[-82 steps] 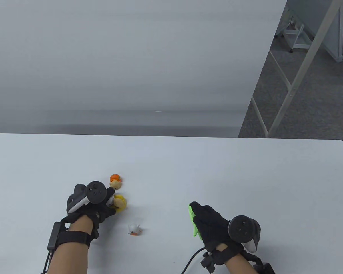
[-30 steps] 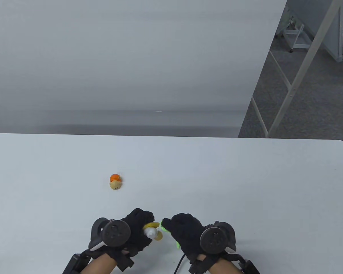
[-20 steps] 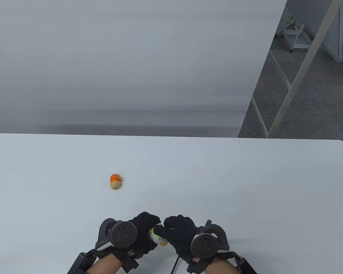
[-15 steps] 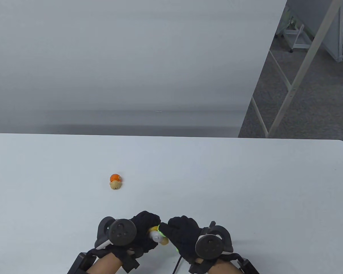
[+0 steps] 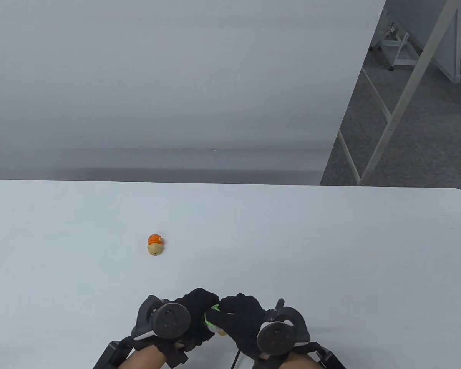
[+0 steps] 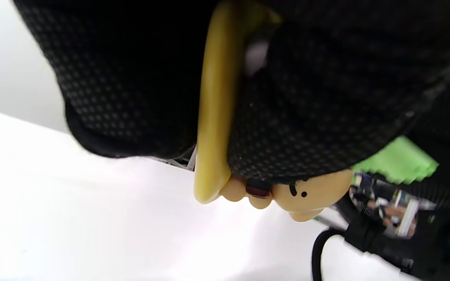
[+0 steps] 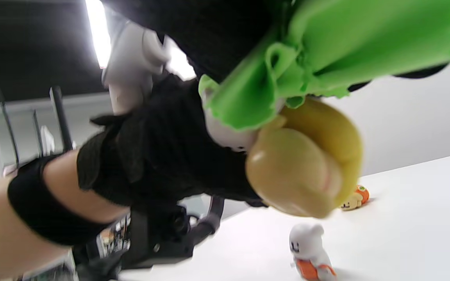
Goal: Dust the small ornaments
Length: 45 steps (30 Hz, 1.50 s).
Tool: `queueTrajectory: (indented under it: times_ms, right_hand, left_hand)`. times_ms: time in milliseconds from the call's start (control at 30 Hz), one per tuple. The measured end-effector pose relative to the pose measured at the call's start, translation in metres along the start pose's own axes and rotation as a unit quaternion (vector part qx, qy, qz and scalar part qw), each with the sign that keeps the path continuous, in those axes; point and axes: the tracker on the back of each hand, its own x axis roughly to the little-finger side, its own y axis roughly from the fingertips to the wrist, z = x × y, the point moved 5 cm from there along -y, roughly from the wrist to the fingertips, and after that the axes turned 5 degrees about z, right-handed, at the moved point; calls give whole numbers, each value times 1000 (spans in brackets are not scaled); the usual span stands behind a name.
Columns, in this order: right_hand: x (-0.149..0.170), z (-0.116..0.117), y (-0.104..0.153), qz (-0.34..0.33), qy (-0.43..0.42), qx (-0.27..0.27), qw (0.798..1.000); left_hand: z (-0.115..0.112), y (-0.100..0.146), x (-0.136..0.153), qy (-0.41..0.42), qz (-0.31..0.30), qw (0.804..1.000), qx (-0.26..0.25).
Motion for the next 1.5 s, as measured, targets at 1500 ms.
queueTrajectory:
  times_ms: [1500]
  right_hand:
    - [34, -25, 12, 75, -116, 25, 990]
  left_hand:
    - [27, 10, 34, 252, 19, 964, -82]
